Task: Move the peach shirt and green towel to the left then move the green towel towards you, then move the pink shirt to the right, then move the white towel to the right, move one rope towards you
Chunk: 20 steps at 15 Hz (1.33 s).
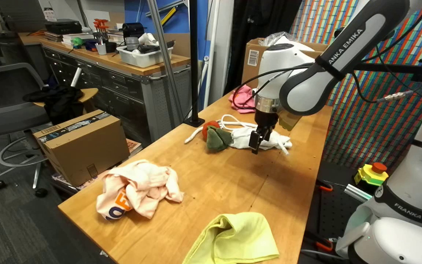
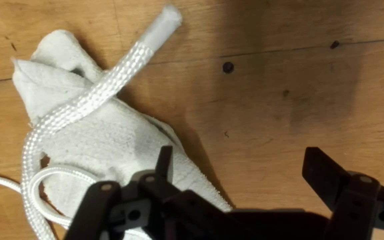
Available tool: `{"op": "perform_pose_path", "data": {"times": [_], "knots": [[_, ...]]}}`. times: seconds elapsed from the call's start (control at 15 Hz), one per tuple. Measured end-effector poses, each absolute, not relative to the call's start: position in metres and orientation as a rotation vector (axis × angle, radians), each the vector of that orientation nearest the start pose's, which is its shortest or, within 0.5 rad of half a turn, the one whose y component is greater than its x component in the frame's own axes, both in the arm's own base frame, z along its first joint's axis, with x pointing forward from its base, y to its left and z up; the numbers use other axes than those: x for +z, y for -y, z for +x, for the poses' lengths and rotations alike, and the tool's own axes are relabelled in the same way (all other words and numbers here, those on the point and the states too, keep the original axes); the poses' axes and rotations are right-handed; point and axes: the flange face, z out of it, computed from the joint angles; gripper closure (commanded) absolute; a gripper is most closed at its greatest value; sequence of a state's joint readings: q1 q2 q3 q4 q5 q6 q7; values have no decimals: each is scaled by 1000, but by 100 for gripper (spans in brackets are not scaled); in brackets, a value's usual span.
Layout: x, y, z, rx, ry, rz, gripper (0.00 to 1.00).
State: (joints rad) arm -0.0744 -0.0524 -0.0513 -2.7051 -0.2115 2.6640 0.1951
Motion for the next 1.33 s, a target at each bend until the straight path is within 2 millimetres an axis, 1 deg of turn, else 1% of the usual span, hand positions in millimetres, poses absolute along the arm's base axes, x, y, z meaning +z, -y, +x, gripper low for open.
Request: {"op": "perform_pose_path", "data": {"times": [0.4,0.93,1.13,1.2,1.27,1.33], "knots": [[235,64,428,-33,-344,-3305,0],[205,75,418,64,-494,-3308,0],[202,77,418,61,-538,-3295,0],[203,78,418,59,-557,-3288,25],[203,80,419,56,-578,-3280,27],[204,82,420,50,-604,-3270,34]]}}
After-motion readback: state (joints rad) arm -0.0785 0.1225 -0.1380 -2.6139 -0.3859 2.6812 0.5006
